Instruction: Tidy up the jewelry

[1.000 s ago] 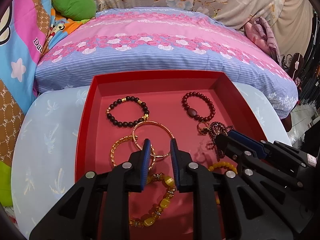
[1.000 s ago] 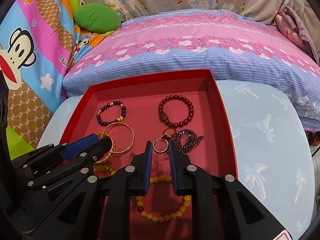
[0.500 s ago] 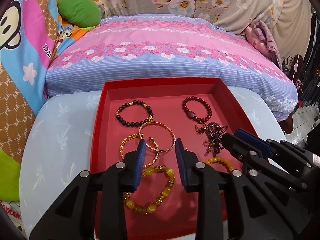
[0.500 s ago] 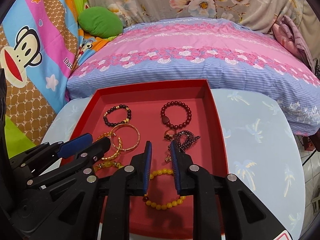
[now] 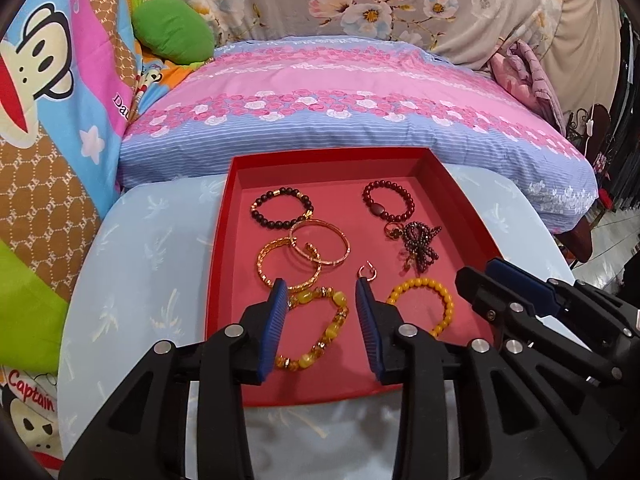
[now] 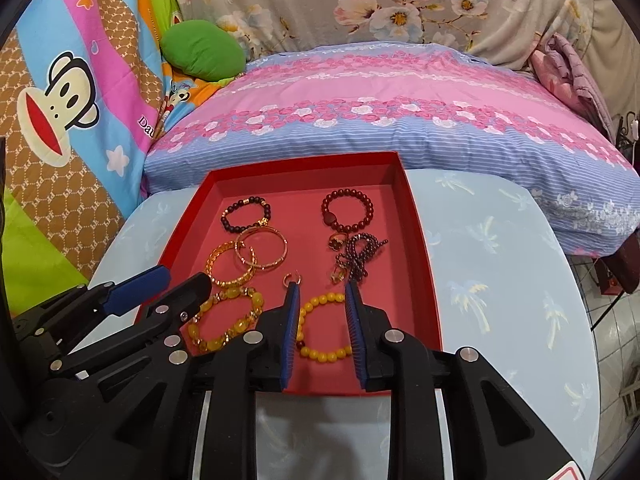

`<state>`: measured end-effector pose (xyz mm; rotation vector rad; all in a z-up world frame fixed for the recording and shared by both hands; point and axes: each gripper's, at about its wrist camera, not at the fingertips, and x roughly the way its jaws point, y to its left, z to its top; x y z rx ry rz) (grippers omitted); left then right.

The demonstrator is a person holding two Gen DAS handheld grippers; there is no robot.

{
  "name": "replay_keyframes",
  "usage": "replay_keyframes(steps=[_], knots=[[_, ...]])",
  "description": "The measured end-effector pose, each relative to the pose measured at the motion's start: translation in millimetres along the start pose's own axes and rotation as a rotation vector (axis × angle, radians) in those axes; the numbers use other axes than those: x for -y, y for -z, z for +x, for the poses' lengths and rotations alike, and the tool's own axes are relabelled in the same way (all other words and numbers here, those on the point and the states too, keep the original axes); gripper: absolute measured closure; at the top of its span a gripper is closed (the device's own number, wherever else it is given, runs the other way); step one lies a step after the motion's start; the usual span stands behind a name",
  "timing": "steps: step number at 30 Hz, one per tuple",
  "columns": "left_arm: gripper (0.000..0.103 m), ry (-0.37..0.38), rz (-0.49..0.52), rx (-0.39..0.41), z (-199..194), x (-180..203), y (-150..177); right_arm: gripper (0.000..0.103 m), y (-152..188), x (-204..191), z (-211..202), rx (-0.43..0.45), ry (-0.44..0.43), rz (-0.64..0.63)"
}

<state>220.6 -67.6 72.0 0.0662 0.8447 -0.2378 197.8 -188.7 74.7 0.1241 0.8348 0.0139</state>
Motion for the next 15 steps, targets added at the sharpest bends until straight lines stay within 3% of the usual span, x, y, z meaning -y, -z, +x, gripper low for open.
replay_keyframes(steps=[8,15], knots=[[0.067,-0.021,-0.004,-0.002,-13,2,17,0.074,16,-2,-15,0.009,0.039,-0.016],[0.057,-0.049,-0.013,-0.008,-19,0,31,0.065,31,1,-19,-0.003,0.049,0.004]])
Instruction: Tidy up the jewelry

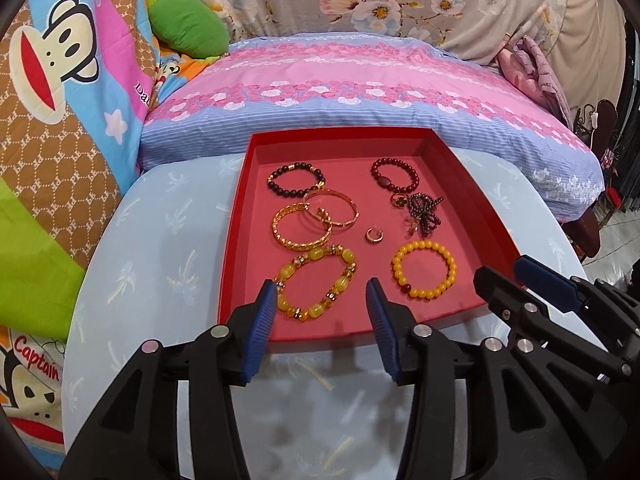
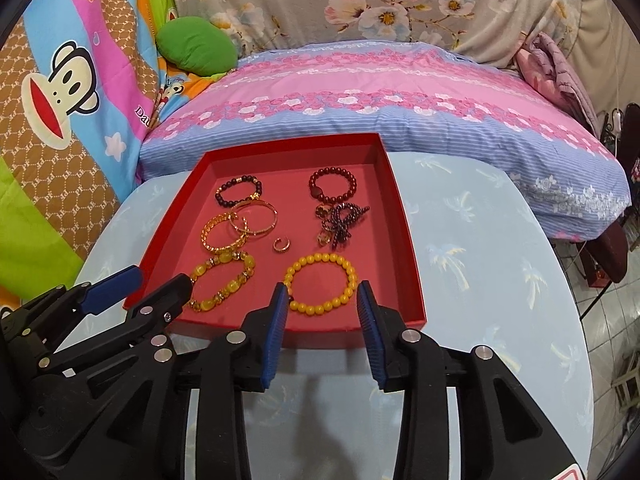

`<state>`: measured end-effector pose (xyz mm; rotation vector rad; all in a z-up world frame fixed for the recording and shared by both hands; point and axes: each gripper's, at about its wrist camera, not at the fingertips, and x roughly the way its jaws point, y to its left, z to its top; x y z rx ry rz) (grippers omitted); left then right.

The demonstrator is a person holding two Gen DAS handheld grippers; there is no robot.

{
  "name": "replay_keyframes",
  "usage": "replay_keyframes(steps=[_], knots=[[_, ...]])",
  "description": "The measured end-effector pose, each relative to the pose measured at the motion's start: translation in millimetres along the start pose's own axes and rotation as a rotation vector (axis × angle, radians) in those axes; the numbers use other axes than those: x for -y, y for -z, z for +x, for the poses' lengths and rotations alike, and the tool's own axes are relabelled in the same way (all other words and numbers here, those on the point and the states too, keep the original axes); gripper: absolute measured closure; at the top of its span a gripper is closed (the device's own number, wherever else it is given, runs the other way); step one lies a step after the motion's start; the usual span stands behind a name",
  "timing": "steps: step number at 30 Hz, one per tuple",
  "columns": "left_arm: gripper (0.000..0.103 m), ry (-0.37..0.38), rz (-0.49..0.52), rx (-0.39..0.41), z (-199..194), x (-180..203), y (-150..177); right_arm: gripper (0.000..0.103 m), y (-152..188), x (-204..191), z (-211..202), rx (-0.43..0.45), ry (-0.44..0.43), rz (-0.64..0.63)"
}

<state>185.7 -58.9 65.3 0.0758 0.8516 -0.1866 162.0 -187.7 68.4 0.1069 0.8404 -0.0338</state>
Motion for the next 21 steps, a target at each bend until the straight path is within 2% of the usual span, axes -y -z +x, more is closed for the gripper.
replay_keyframes(steps=[8,21], knots=[[0.050,-0.021,-0.005,-0.003,-6,-2,14,0.055,13,4,-6,-0.006,0.024,0.007],[0.029,-0.062,-0.030,0.007,-14,-11,23,0.034,21,13,-13,-0.002,0.055,0.029]])
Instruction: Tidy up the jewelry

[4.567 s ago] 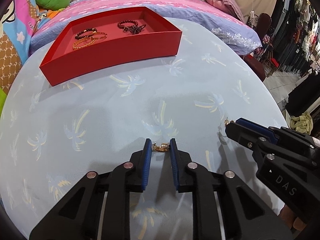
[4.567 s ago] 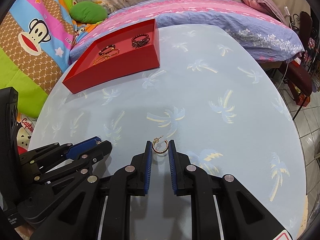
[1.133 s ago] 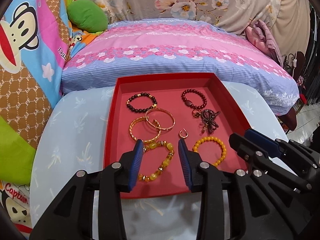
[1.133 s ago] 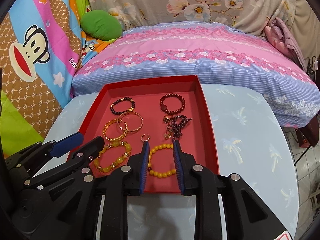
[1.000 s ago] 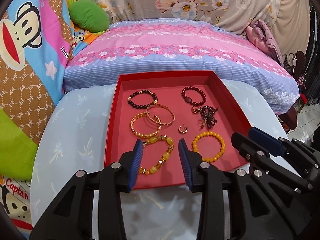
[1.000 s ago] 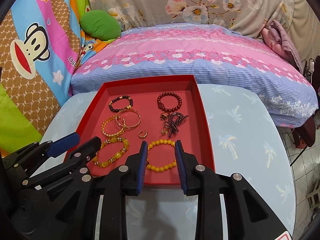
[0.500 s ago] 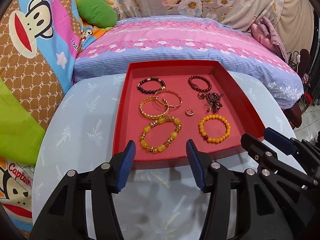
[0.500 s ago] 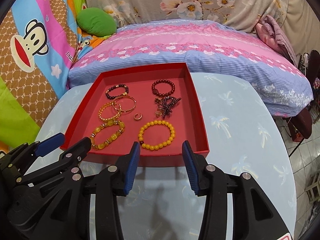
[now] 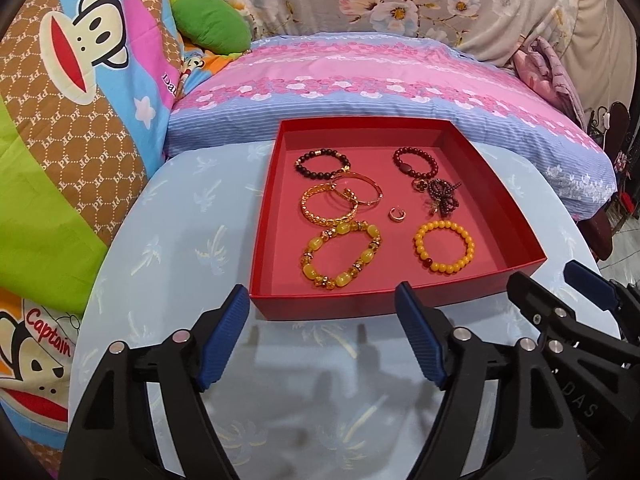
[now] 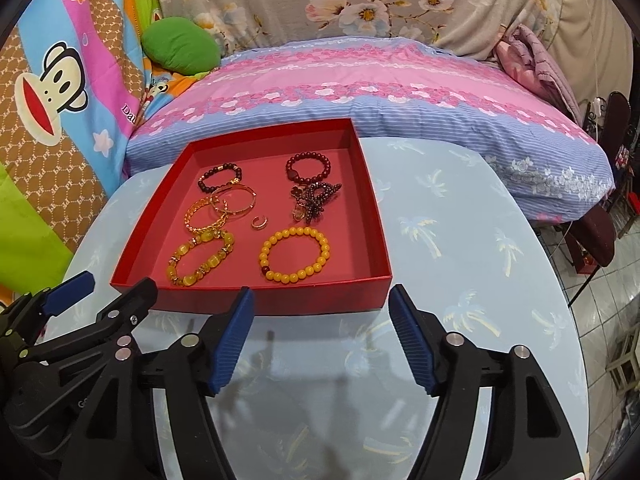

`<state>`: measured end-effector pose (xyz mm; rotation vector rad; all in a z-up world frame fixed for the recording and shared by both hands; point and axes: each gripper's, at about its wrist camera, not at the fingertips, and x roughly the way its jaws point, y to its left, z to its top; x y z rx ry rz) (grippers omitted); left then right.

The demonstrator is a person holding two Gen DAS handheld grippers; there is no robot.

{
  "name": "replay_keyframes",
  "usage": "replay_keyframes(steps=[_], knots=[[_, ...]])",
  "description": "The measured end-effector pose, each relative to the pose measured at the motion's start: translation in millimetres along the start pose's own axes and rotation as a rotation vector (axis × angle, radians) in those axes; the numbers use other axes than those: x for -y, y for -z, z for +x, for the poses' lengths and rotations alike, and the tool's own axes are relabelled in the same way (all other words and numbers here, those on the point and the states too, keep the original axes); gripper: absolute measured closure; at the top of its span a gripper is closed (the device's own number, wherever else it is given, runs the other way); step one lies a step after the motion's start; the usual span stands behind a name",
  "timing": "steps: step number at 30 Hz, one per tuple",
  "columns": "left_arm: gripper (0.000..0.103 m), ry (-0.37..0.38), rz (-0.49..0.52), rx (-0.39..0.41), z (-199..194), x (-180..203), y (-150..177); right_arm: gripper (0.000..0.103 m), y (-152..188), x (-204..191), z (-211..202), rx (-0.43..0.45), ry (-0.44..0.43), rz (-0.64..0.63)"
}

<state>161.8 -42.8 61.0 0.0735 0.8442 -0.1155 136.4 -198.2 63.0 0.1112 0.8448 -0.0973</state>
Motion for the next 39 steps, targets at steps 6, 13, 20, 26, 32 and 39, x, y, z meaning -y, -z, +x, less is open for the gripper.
replay_keyframes(steps=[6,13,20,26,32,39], knots=[[0.011,-0.025,-0.041,0.014,-2,-10,0,0.020,-2,6,-4,0.009,0.022,0.018],[0.007,-0.033,-0.027,-0.003,1,-14,-1,0.019,-4,3,-4,-0.004,0.028,0.003],[0.007,-0.039,-0.045,0.001,-1,-16,-3,0.012,-7,2,-5,-0.005,0.028,0.001],[0.007,-0.050,-0.041,0.006,-1,-15,-3,0.012,-8,2,-4,-0.014,0.043,0.003],[0.007,-0.053,-0.062,0.008,0,-20,-4,0.007,-7,4,-1,-0.021,0.045,-0.001],[0.007,-0.048,-0.052,0.009,2,-18,-4,0.007,-8,5,0,-0.015,0.045,0.010]])
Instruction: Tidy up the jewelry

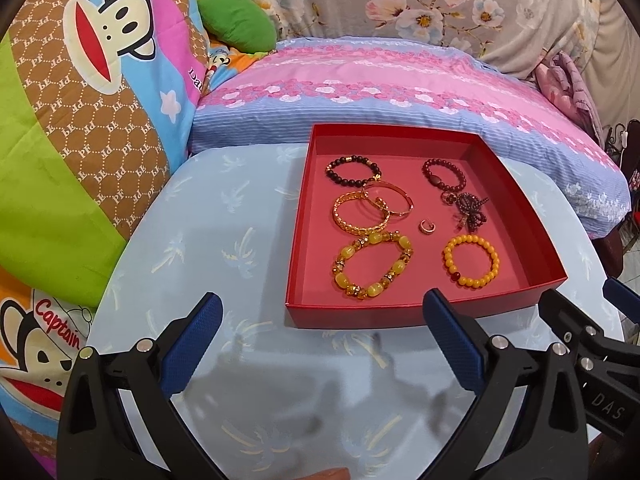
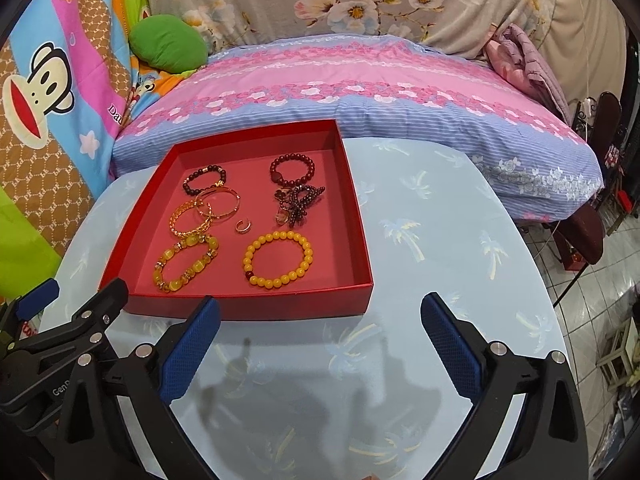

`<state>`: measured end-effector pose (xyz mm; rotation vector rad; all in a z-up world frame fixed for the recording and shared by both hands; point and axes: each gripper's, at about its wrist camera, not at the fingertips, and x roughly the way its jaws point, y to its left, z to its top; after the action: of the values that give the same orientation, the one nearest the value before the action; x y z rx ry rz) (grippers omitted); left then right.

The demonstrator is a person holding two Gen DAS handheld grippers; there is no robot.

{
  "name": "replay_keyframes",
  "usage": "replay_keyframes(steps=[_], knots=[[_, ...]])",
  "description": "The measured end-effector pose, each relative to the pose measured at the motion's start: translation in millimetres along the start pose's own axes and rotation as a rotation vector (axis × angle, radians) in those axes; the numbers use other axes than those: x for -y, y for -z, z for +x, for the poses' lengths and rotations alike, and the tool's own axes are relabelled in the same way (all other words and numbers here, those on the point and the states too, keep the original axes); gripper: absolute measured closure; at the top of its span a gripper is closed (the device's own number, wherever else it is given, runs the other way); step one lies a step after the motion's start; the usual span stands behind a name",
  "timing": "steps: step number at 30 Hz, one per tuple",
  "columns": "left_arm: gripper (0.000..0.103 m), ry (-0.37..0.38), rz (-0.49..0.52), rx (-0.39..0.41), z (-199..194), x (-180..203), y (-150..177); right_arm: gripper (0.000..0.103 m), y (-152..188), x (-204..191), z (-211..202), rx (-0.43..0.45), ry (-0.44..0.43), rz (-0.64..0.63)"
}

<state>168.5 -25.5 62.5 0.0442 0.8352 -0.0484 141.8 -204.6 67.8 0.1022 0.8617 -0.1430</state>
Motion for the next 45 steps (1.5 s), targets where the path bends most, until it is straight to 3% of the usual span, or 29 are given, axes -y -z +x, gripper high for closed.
replay_keyframes(steps=[45], knots=[[0.007,0.002,-0.003,-0.004,1.5,0.9,-1.0,0.007,3.5,1.8,0.9,-0.007,0.006,0.011]])
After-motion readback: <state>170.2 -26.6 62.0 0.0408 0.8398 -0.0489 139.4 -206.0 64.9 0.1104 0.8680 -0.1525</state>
